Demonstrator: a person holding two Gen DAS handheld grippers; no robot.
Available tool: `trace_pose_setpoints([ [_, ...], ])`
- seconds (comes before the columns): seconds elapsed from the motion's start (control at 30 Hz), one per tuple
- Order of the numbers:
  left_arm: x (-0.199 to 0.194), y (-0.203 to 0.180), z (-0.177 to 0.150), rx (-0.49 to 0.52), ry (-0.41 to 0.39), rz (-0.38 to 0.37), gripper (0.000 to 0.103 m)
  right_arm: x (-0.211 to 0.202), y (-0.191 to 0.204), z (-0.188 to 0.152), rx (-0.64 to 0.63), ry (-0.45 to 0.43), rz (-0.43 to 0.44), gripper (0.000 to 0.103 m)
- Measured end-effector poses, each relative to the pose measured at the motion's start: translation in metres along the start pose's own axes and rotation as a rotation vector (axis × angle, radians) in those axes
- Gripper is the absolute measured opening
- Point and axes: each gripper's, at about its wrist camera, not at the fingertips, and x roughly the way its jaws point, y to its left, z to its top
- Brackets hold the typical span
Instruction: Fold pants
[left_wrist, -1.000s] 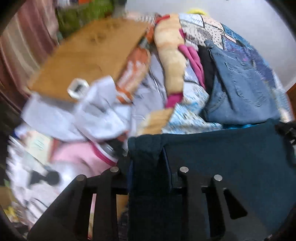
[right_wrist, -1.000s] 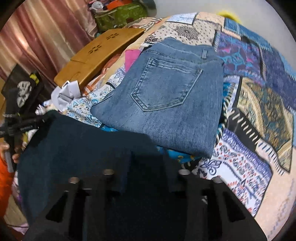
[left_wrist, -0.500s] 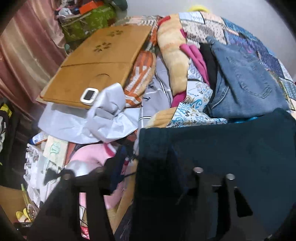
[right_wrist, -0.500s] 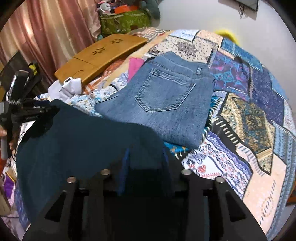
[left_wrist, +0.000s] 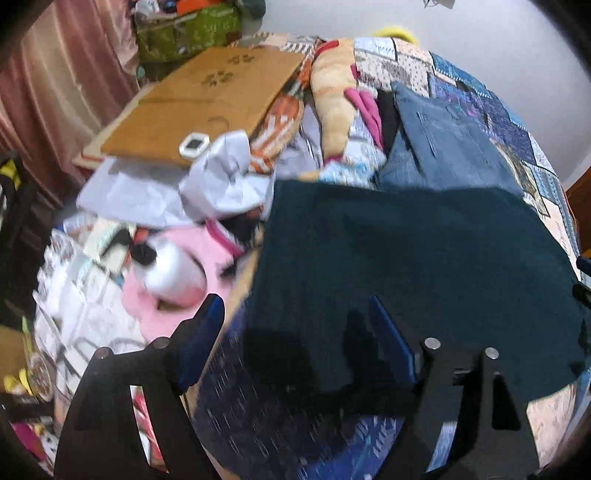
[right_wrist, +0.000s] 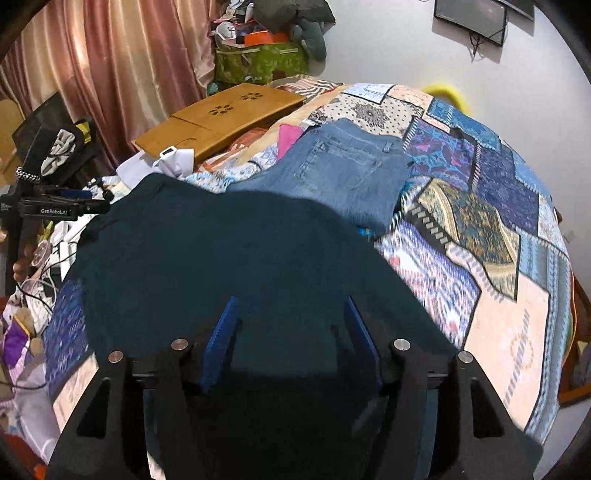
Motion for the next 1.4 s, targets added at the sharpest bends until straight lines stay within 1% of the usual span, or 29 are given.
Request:
trace_pose_setpoints([
  [0.13, 0.001, 0.000, -0.021, -0.035, 0.039, -0.014, 0.081, -0.006, 0.001, -0.022, 0.013, -0.001, -0.016, 0.058],
  [0.2, 0.001, 0.002, -0.030, -0.067, 0.053, -0.045, 0.081, -0.010, 0.001, -0.033, 0.020, -0.010, -0.025, 0.060],
  [0.27, 0.003, 0.003, -0.037, -0.109, 0.078, -0.090, 0.081, -0.014, -0.001, -0.041, 0.040, -0.029, -0.033, 0.066],
  [0.33, 0.006, 0.001, -0.042, -0.136, 0.094, -0.134, 0.081, -0.017, -0.003, -0.048, 0.063, -0.040, -0.033, 0.069],
  [0.4, 0.006, -0.003, -0.045, -0.135, 0.085, -0.126, 0.081, -0.020, -0.006, -0.054, 0.086, -0.045, -0.025, 0.069],
  [0.43, 0.005, -0.006, -0.045, -0.127, 0.073, -0.116, 0.075, -0.022, -0.007, -0.056, 0.095, -0.048, -0.022, 0.069],
  [0.47, 0.002, -0.010, -0.045, -0.119, 0.057, -0.111, 0.063, -0.023, -0.007, -0.058, 0.100, -0.049, -0.022, 0.069],
  [0.5, 0.001, -0.012, -0.044, -0.115, 0.048, -0.107, 0.057, -0.024, -0.007, -0.059, 0.105, -0.050, -0.022, 0.069],
  [0.53, -0.002, -0.016, -0.043, -0.108, 0.033, -0.091, 0.045, -0.025, -0.008, -0.060, 0.109, -0.050, -0.024, 0.069],
  [0.57, -0.006, -0.019, -0.041, -0.094, 0.005, -0.058, 0.033, -0.027, -0.010, -0.061, 0.112, -0.052, -0.027, 0.069],
  [0.63, -0.014, -0.025, -0.040, -0.055, -0.040, -0.018, 0.026, -0.030, -0.012, -0.062, 0.118, -0.054, -0.036, 0.069],
  [0.67, -0.021, -0.029, -0.039, -0.032, -0.079, 0.011, 0.020, -0.031, -0.012, -0.063, 0.119, -0.056, -0.039, 0.069],
  [0.73, -0.036, -0.034, -0.037, 0.002, -0.158, 0.076, 0.017, -0.035, -0.014, -0.064, 0.120, -0.062, -0.052, 0.069],
  [0.8, -0.048, -0.031, -0.036, 0.001, -0.214, 0.100, 0.016, -0.041, -0.019, -0.065, 0.130, -0.075, -0.067, 0.069],
  [0.9, -0.051, -0.022, -0.031, -0.009, -0.217, 0.089, 0.016, -0.046, -0.029, -0.067, 0.161, -0.090, -0.084, 0.069],
  [1.03, -0.025, -0.015, -0.039, -0.014, -0.136, 0.080, 0.016, -0.047, -0.046, -0.072, 0.227, -0.091, -0.101, 0.069],
  [1.17, -0.003, -0.019, -0.056, 0.002, -0.059, 0.061, 0.018, -0.042, -0.063, -0.085, 0.291, -0.052, -0.127, 0.069],
  [1.23, -0.003, -0.024, -0.061, 0.034, -0.063, 0.081, 0.021, -0.040, -0.071, -0.097, 0.310, -0.023, -0.154, 0.069],
  [1.3, -0.010, -0.031, -0.063, 0.081, -0.070, 0.129, 0.031, -0.046, -0.079, -0.109, 0.340, -0.025, -0.162, 0.070],
  [1.37, -0.017, -0.035, -0.063, 0.111, -0.083, 0.159, 0.055, -0.054, -0.086, -0.121, 0.380, -0.020, -0.175, 0.072],
  [1.4, -0.021, -0.036, -0.062, 0.118, -0.093, 0.163, 0.060, -0.056, -0.090, -0.126, 0.401, -0.017, -0.182, 0.072],
])
